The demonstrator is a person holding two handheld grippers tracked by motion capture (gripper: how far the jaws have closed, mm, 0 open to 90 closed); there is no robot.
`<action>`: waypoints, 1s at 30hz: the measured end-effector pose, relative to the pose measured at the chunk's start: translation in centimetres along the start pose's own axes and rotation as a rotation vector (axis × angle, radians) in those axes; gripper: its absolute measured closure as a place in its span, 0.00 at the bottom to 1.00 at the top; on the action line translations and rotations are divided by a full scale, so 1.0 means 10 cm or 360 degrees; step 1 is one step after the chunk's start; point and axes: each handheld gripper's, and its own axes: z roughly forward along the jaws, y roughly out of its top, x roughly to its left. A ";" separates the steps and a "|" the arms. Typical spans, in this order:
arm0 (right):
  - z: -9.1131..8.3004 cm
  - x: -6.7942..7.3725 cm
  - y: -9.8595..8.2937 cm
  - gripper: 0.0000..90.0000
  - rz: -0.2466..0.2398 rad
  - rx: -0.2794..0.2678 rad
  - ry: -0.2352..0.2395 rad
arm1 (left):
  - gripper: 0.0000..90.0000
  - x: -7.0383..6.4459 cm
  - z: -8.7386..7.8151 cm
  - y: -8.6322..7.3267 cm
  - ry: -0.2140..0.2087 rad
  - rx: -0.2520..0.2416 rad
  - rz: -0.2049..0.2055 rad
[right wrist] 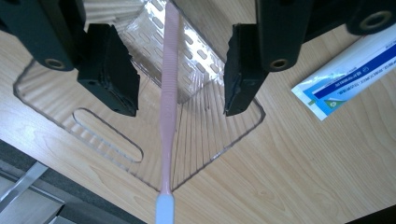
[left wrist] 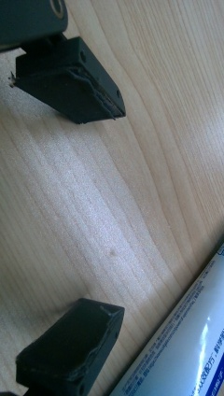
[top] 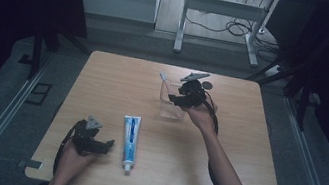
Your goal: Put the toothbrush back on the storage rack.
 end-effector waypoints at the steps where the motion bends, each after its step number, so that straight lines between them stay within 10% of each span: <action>1: -0.01 0.00 -0.01 0.49 0.0005 0.0001 0.0002 | 0.07 0.00 0.00 0.00 0.0000 0.0000 0.0000; 30: -0.30 -0.03 -0.27 0.37 0.0033 -0.0053 0.0054 | 0.08 0.00 0.00 0.00 0.0009 -0.0001 -0.0010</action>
